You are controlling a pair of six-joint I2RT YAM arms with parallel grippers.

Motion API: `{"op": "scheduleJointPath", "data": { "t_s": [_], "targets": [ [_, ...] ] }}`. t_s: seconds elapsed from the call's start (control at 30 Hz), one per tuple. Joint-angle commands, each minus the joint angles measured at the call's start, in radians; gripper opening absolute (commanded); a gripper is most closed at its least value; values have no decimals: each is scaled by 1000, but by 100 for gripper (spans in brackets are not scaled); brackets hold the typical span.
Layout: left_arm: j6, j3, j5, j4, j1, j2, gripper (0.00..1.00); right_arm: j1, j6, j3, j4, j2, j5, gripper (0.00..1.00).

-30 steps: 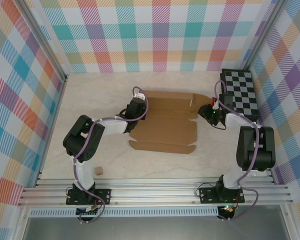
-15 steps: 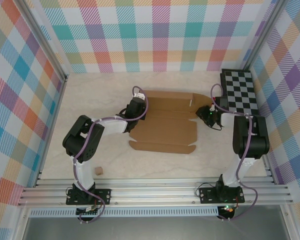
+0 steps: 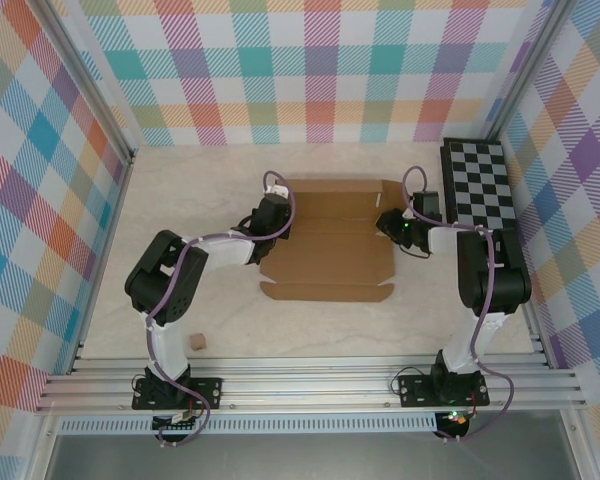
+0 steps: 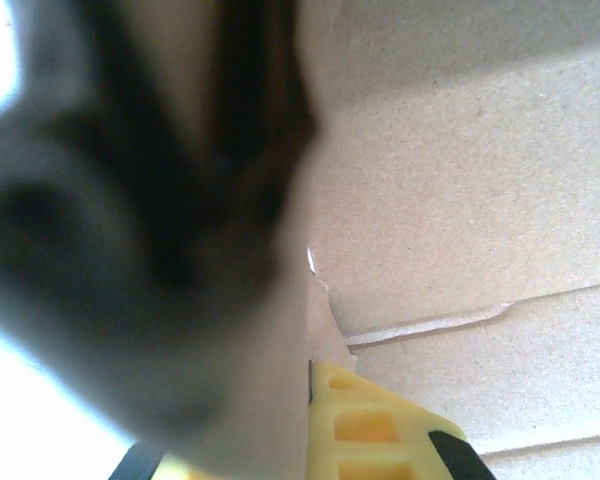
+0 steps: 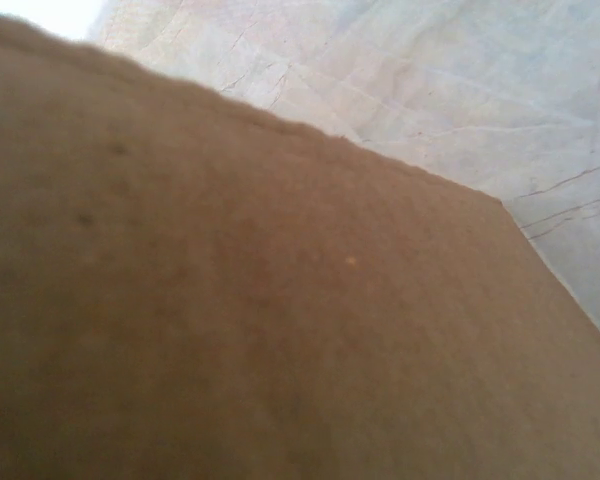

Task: Fold the paper box

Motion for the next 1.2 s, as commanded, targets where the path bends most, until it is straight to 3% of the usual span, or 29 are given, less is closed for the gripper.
{"op": "scheduleJointPath", "data": {
  "t_s": [0.0,0.3,0.6,0.87,1.03,1.17],
  "targets": [
    [11,9,17,-70,-1,-11,0,29,-38,35,7,-13,-12,26],
    [16,6,11,-80,-5,-9,0,75,-37,33,22,-73,74,30],
    [16,1,10,-92,-5,-12,0,71,-46,-41,185,-148,69,33],
    [11,3,7,-103,-5,-18,0,52,-97,-15,53,-169,116,32],
    [20,9,11,-112,-5,-18,0,-17,-207,-72,-10,-322,130,33],
    [31,6,13,-113,-5,-20,0,-118,-466,-27,-149,-421,52,35]
  ]
}}
